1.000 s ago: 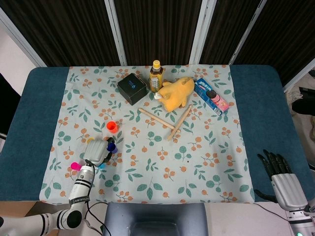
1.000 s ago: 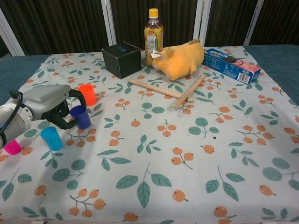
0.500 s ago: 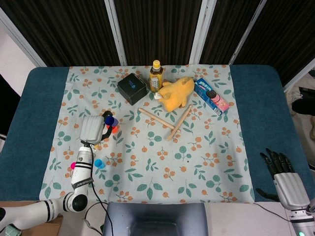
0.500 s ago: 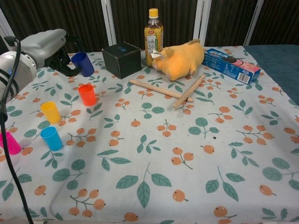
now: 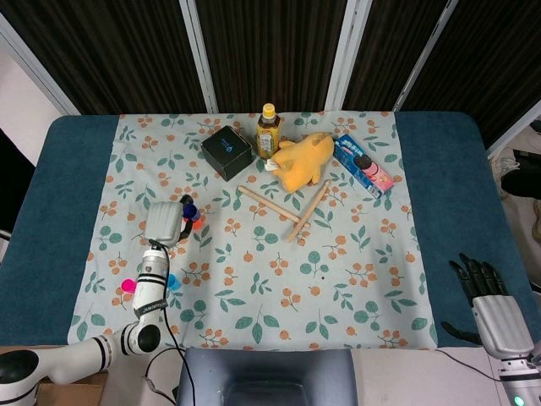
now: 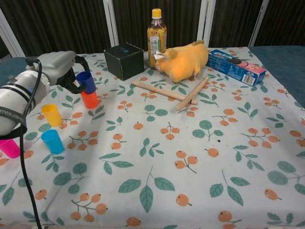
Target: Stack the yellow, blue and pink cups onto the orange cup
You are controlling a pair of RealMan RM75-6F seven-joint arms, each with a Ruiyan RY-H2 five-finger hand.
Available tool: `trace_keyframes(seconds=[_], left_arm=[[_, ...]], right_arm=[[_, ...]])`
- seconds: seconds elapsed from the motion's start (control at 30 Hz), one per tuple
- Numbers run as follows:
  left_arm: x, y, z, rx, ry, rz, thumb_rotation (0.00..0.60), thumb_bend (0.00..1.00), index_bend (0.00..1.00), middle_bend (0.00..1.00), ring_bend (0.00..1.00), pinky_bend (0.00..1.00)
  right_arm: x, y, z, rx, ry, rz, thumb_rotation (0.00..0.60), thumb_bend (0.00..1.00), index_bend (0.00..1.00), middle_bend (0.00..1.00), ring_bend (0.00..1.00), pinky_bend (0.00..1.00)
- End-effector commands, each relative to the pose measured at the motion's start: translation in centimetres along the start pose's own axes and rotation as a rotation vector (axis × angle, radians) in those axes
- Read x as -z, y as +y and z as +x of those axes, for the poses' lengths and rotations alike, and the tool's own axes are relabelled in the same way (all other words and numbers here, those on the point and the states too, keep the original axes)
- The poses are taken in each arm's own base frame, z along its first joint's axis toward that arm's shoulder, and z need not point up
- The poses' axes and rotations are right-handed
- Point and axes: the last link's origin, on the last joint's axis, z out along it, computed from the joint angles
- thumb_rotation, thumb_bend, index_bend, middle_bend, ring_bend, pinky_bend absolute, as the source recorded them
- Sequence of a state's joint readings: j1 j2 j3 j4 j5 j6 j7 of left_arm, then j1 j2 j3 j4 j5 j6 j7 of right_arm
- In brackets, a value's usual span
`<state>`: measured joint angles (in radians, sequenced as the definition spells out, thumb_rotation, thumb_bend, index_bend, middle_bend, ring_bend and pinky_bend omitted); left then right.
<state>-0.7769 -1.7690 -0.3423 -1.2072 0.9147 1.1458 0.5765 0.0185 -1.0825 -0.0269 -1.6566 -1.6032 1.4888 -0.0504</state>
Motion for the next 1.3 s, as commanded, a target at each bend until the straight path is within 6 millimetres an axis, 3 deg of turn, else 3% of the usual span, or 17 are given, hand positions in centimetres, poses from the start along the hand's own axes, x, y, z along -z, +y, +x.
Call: trace_keyframes(seconds=[0.03, 0.27, 0.4, 0.47, 0.67, 0.83, 1.03, 1.3], left_arm=[[0.0, 0.1, -0.4, -0.015, -0.006, -0.002, 0.6, 0.37, 0.51, 1.0, 1.0, 1.0], [-0.1, -0.1, -1.0, -0.029, -0.034, 0.001, 0.6, 0.38, 0.39, 1.0, 1.0, 1.0], [0.1, -0.4, -1.1, -0.028, -0.054, 0.001, 0.6, 0.38, 0.05, 1.0, 1.0, 1.0], [0.5, -0.5, -0.9, -0.023, -0.052, -0.006, 0.6, 0.37, 0.0, 1.0, 1.0, 1.0], [2.8, -1.6, 0.8, 0.009, -0.101, -0.037, 0.6, 0.36, 0.01, 1.0, 1.0, 1.0], [5.1, -4.0, 1.8, 0.012, -0.141, -0.037, 0.6, 0.36, 0.14, 1.0, 1.0, 1.0], [6.4, -6.1, 1.3, -0.004, -0.199, -0.023, 0.6, 0.36, 0.17, 1.0, 1.0, 1.0], [6.4, -6.6, -0.2, -0.024, -0.227, -0.019, 0.6, 0.36, 0.19, 1.0, 1.0, 1.0]], right_arm=[[0.1, 0.0, 0.0, -0.001, 0.0, 0.001, 0.6, 0.11, 0.0, 0.0, 0.0, 0.0], [0.1, 0.1, 0.1, -0.001, 0.003, 0.0, 0.6, 0.11, 0.0, 0.0, 0.0, 0.0], [0.2, 0.1, 0.1, 0.001, 0.003, 0.001, 0.6, 0.11, 0.0, 0.0, 0.0, 0.0], [0.2, 0.1, 0.0, 0.001, 0.003, 0.002, 0.6, 0.11, 0.0, 0.0, 0.0, 0.0], [0.3, 0.0, -0.1, 0.006, -0.003, 0.006, 0.6, 0.11, 0.0, 0.0, 0.0, 0.0], [0.3, -0.2, -0.3, 0.012, -0.008, 0.009, 0.6, 0.11, 0.0, 0.0, 0.0, 0.0], [0.2, -0.5, -0.7, 0.02, -0.018, 0.017, 0.6, 0.11, 0.0, 0.0, 0.0, 0.0], [0.1, -0.6, -0.7, 0.022, -0.018, 0.016, 0.6, 0.11, 0.0, 0.0, 0.0, 0.0]])
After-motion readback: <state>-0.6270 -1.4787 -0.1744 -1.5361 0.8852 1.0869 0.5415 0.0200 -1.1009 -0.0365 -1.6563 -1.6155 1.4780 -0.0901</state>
